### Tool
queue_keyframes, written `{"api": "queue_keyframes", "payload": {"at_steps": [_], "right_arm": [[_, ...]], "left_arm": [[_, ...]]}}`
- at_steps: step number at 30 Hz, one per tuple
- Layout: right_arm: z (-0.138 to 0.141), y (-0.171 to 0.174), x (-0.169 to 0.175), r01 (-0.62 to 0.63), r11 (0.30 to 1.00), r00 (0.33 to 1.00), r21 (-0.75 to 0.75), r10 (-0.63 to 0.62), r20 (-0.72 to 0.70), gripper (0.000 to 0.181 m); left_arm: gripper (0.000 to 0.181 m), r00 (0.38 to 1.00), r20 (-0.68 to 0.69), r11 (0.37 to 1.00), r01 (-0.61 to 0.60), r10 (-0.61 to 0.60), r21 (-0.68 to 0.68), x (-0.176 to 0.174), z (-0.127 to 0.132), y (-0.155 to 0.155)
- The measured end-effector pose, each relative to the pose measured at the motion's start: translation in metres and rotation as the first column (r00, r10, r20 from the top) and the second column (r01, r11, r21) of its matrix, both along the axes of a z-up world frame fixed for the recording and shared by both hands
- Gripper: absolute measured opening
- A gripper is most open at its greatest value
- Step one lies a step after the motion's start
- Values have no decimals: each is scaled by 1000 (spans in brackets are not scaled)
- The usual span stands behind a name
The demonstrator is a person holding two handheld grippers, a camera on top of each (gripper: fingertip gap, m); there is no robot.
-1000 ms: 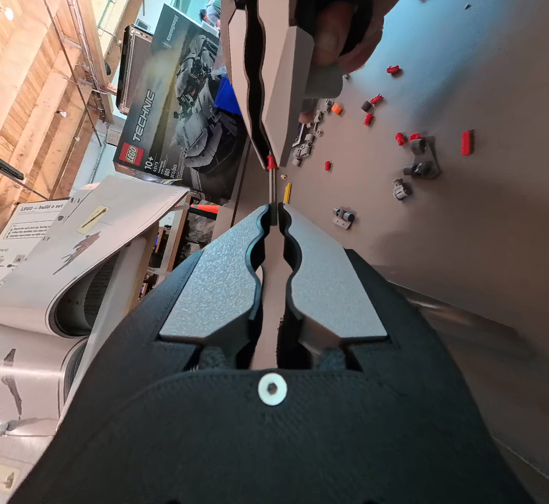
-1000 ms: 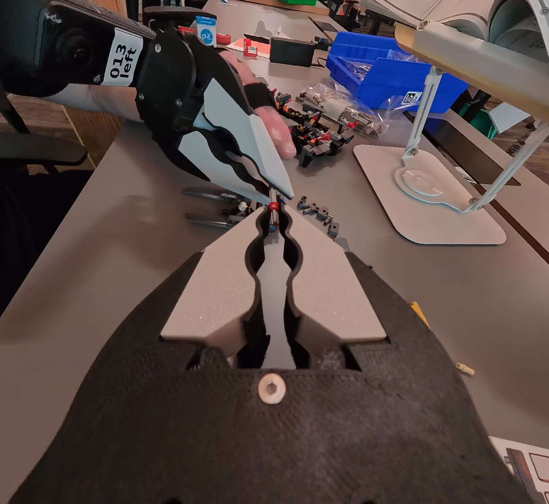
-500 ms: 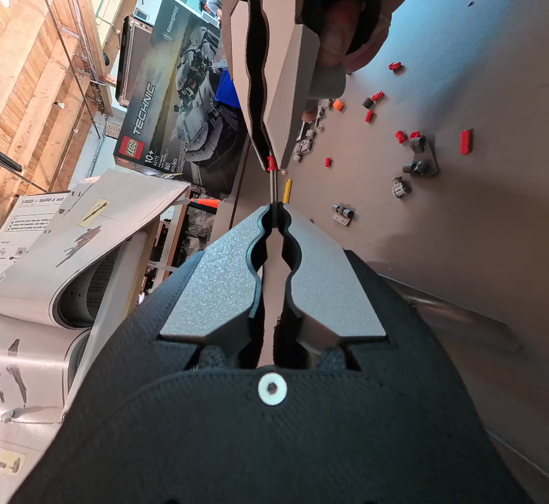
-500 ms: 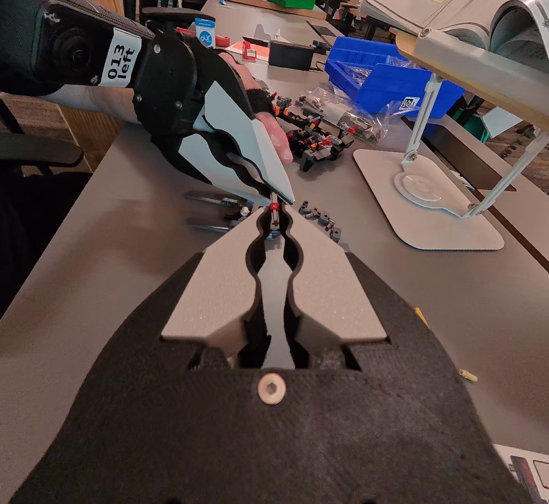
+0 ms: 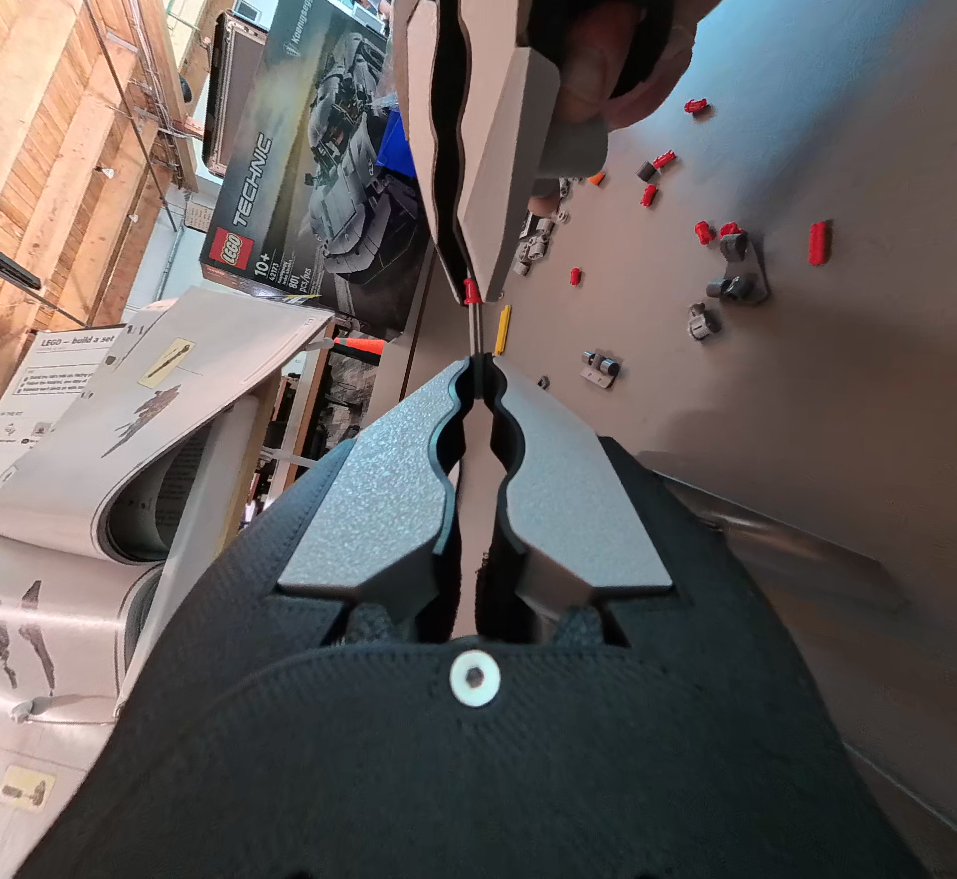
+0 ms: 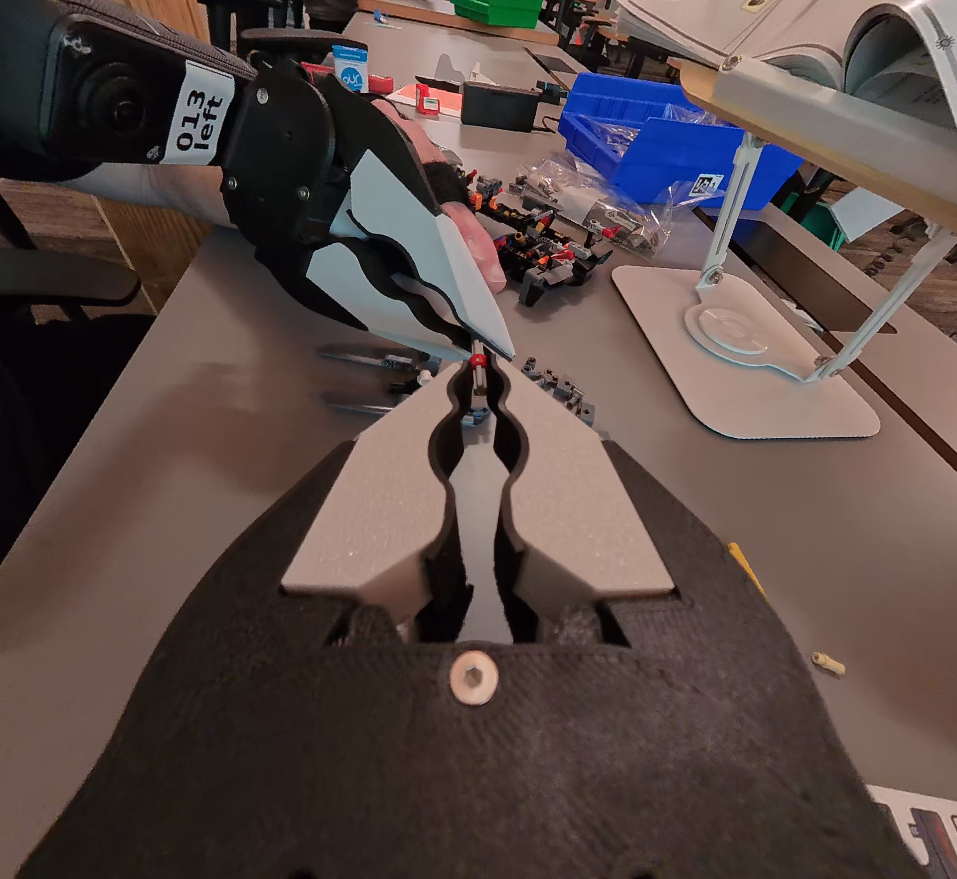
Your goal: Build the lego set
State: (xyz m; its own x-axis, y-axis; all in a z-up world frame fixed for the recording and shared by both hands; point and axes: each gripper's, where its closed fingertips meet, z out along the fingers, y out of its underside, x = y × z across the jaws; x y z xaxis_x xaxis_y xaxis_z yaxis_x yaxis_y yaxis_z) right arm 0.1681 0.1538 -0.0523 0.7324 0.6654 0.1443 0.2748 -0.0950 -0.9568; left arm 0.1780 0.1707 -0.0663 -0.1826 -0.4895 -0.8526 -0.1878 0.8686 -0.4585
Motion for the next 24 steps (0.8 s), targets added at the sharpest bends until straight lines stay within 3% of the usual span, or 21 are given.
{"api": "queue_keyframes", "payload": {"at_steps": [14,19,24], "right_arm": [[-5,0,-4,3,999,996,42,-7,93,3],[-4,2,0,9,999,998,33,-12,64,3],[-4,2,5,17,1000,998,16,-18,53,3]], "left_arm": [[0,1000,-9,1000,22,-22,-6,-1,-3,-3],[0,1000,5,1000,23,-23,-3,3,-3,-2],[10,1000,0,999,16,-16,43,4,-7,-1]]}}
